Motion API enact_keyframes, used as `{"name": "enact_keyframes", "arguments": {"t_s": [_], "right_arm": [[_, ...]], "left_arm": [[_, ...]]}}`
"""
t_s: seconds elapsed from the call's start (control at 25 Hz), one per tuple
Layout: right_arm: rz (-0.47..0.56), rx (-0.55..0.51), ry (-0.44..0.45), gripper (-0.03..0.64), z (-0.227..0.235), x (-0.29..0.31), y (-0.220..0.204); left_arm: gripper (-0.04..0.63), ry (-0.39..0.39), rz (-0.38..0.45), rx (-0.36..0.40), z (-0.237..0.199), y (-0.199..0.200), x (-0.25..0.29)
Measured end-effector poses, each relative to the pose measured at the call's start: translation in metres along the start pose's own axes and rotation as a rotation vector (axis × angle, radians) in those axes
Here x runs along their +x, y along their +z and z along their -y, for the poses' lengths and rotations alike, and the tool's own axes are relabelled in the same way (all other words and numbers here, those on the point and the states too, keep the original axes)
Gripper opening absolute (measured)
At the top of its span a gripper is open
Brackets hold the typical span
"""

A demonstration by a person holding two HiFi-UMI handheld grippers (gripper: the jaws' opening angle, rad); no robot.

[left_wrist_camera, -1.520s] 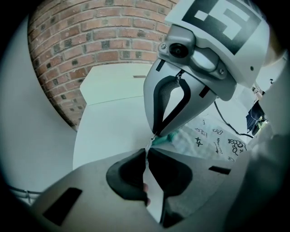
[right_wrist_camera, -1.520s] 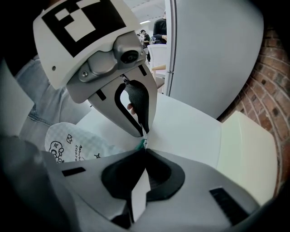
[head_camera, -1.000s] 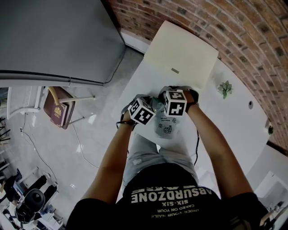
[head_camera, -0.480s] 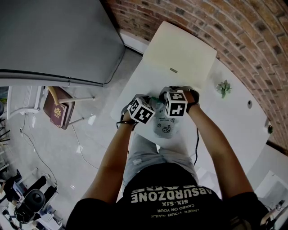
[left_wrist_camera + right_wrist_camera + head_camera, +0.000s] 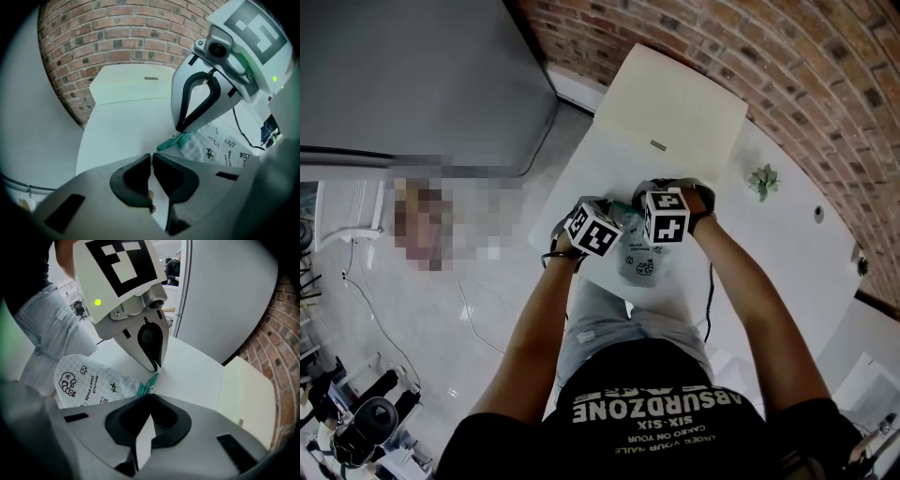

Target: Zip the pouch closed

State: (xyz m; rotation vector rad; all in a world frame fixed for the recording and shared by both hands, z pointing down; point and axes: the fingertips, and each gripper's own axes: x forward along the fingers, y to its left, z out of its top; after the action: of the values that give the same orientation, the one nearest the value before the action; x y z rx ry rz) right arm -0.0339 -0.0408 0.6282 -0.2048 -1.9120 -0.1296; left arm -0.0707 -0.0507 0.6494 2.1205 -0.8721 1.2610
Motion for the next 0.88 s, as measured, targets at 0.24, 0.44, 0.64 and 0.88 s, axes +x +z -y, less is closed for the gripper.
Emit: {"name": "enact_keyframes", "arguments": {"t_s": [0.24, 0.44, 0.64, 0.88], "right_arm": [[-0.003, -0.009, 0.006, 0.0, -0.002, -0.002, 0.0], [-0.018, -0.006, 0.021, 0.0, -0.005, -0.003, -0.007], [-0.006, 0.012, 0.013, 0.0, -0.005, -0.005, -0.01], [-0.011, 0.02, 0.024, 0.0, -0.008, -0.007, -0.013]], "left_arm": [[0.025, -0.002, -0.003, -0.01, 0.001, 0.0, 0.002], [0.025, -0.002, -0.007, -0.008, 0.003, 0.001, 0.002], [0.025, 0.004, -0.006, -0.01, 0.003, 0.001, 0.002], [0.025, 0.008, -0.012, -0.019, 0.003, 0.001, 0.002]]}}
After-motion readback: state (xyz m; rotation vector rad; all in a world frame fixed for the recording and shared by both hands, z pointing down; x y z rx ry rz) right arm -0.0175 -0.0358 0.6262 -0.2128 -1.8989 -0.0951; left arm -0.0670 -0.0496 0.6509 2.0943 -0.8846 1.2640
